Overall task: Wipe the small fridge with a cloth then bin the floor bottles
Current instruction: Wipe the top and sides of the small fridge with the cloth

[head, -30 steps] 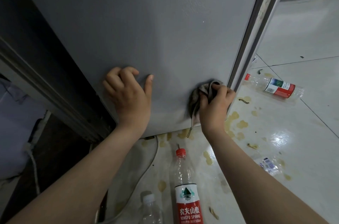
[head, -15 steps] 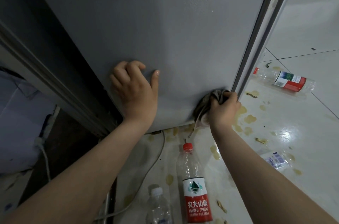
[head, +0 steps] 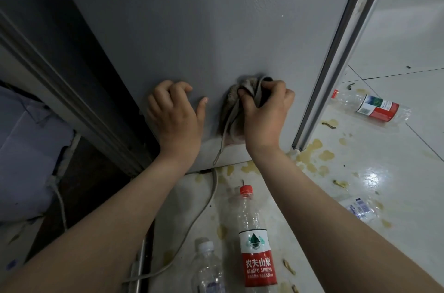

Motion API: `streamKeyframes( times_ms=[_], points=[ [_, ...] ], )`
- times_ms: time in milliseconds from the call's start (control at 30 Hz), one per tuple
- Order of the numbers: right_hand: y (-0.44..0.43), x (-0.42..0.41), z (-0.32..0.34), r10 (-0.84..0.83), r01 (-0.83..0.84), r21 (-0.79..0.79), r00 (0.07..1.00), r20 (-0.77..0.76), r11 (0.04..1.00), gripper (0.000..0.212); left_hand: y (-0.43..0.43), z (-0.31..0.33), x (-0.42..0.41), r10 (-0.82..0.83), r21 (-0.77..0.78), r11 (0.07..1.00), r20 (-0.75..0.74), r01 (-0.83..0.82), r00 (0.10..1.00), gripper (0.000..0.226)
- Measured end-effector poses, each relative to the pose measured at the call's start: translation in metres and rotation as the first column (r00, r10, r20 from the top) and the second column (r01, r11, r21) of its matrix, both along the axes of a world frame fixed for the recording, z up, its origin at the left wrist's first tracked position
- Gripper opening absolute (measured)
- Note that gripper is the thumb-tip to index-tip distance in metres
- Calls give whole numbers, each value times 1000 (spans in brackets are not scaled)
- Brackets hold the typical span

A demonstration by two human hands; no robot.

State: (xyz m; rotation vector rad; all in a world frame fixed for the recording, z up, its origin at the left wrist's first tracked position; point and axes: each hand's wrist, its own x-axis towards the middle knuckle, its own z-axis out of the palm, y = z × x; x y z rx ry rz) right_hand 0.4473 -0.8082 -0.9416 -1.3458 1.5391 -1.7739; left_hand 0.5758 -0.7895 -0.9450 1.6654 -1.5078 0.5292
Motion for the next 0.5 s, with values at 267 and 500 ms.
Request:
streamKeyframes(
  times_ms=[267,500],
  points=[
    [11,-5,-50,96,-41,312,982,-164,949,25,13,-7,25,-59,43,997,-115,65,992,37],
    [17,17,-39,90,-51,316,990,-113,947,24,22,3,41,-101,55,992,-188,113,977,31]
  ],
)
